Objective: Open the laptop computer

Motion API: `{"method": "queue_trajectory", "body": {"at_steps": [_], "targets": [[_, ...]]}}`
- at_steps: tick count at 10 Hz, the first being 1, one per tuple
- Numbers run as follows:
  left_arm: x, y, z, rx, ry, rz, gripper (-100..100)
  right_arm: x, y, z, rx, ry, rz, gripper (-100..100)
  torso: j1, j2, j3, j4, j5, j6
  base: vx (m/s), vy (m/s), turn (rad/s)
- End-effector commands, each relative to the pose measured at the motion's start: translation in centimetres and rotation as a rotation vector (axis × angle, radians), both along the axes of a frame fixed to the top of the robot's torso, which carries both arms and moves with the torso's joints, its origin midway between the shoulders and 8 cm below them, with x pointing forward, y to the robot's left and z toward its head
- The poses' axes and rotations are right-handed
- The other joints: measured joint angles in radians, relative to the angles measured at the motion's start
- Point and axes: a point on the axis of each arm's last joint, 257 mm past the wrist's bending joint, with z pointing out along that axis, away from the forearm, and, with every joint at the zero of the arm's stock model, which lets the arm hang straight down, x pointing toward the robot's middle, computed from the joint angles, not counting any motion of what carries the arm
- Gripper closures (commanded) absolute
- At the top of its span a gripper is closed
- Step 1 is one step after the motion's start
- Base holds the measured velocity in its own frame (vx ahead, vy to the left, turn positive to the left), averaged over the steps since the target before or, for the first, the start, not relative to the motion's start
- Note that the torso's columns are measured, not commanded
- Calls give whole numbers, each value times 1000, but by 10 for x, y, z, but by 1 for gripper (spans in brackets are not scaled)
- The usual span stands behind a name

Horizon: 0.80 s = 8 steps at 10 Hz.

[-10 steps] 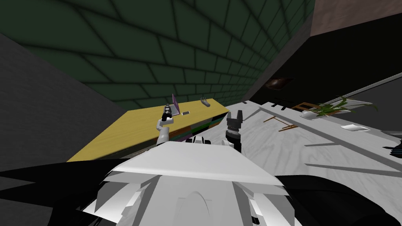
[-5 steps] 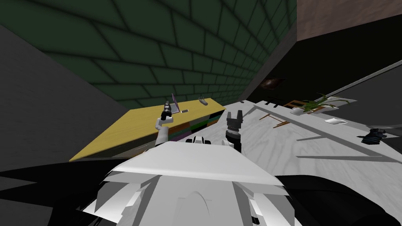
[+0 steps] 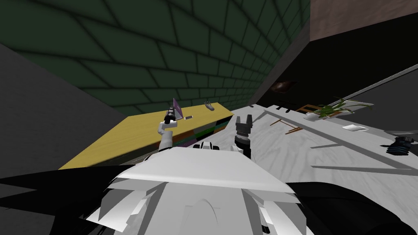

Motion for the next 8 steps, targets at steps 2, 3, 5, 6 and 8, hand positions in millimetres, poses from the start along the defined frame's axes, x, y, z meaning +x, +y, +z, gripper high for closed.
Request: {"method": "queue_trajectory", "body": {"at_steps": [2,3,5,6,8], "targets": [[-6,23,-13,49,98,59,-100,0,0,0,0,0,0,0,-2,6,4,2,-1,0,191,0,-13],[-4,20,-11,42,82,50,-100,0,0,0,0,0,0,0,-3,6,4,2,-1,0,87,0,0],[10,23,-11,48,77,18,-100,0,0,0,0,0,0,0,-7,10,6,4,-3,1,23,-57,22],[24,19,7,57,31,-19,-100,0,0,0,0,0,0,0,-7,8,5,3,-3,1,-4,-108,26],[22,29,-17,46,82,-8,-100,0,0,0,0,-1,0,0,-6,4,3,2,-2,1,-3,-58,1]]}}
